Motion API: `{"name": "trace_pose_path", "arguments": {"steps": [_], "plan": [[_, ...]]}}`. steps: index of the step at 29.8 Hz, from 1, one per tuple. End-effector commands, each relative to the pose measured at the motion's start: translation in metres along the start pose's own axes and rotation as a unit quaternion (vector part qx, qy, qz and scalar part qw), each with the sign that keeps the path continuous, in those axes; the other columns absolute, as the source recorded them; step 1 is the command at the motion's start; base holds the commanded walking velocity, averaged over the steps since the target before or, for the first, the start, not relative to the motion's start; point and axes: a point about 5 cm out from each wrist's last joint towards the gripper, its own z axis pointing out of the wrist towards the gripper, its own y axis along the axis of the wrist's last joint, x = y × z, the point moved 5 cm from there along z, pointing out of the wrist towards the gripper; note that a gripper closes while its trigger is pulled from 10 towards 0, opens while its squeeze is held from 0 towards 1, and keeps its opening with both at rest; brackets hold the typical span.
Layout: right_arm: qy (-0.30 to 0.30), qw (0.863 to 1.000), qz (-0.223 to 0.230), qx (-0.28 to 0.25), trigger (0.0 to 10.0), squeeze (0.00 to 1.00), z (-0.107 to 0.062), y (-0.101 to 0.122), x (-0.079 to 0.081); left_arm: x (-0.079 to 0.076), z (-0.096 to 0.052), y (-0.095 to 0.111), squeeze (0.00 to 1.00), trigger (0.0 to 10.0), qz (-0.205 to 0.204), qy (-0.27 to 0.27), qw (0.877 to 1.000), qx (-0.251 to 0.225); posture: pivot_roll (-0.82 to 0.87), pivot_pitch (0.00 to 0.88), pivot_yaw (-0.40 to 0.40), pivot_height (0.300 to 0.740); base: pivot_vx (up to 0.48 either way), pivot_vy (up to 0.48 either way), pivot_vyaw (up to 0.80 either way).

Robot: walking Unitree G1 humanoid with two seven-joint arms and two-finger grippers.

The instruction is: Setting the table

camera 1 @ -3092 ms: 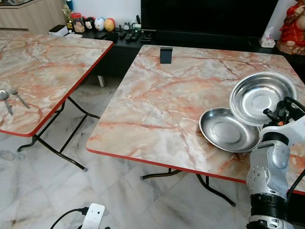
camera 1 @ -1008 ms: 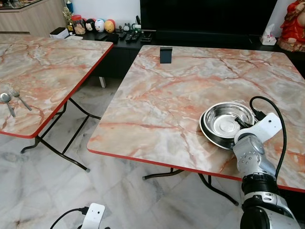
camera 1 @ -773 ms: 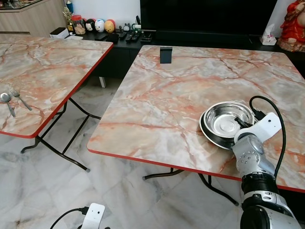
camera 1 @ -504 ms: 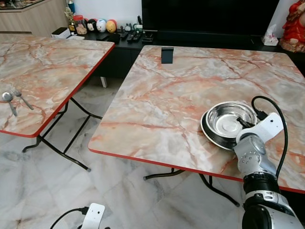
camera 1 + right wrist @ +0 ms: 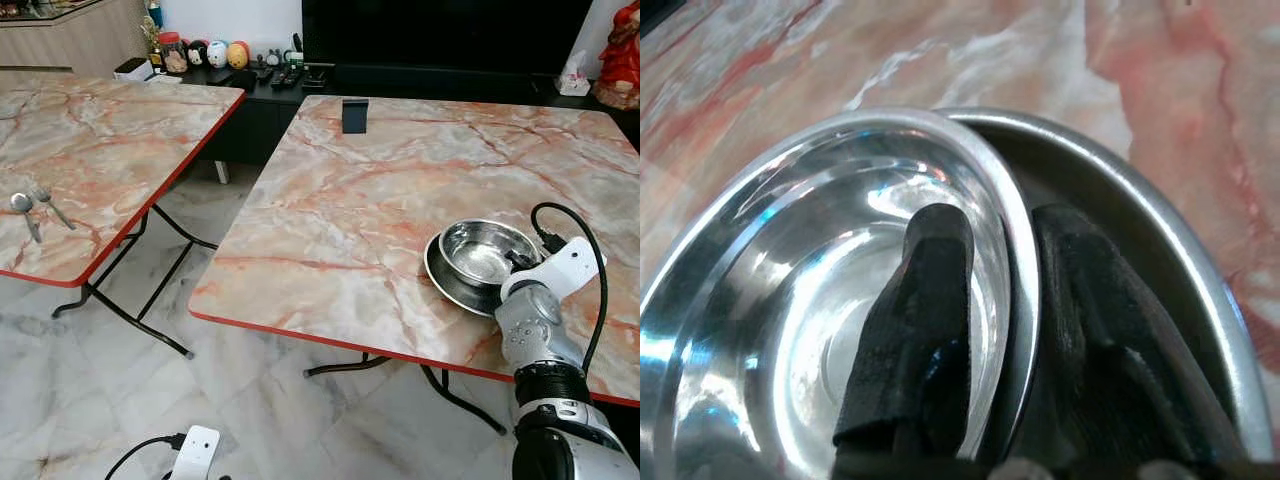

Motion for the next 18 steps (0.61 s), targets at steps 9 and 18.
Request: {"name": "trace_pose_path", "arguments": {"steps": [9,18], "plan": [[0.002,1.0,-0.015,-0.022,10.0,0.0,-0.003,0.015,0.007,0.003,-0.001,-0.003,0.0,10.0,-0.003,-0.003,1.0,0.005,0.0,0.0,0.043,0.731,0.0,0.0,0.0],[0.019,0.998,-0.019,-0.048,10.0,0.0,-0.009,0.032,0.015,0.003,-0.001,-0.003,0.0,10.0,-0.006,-0.009,1.0,0.006,0.0,0.0,0.044,0.731,0.0,0.0,0.0]]}}
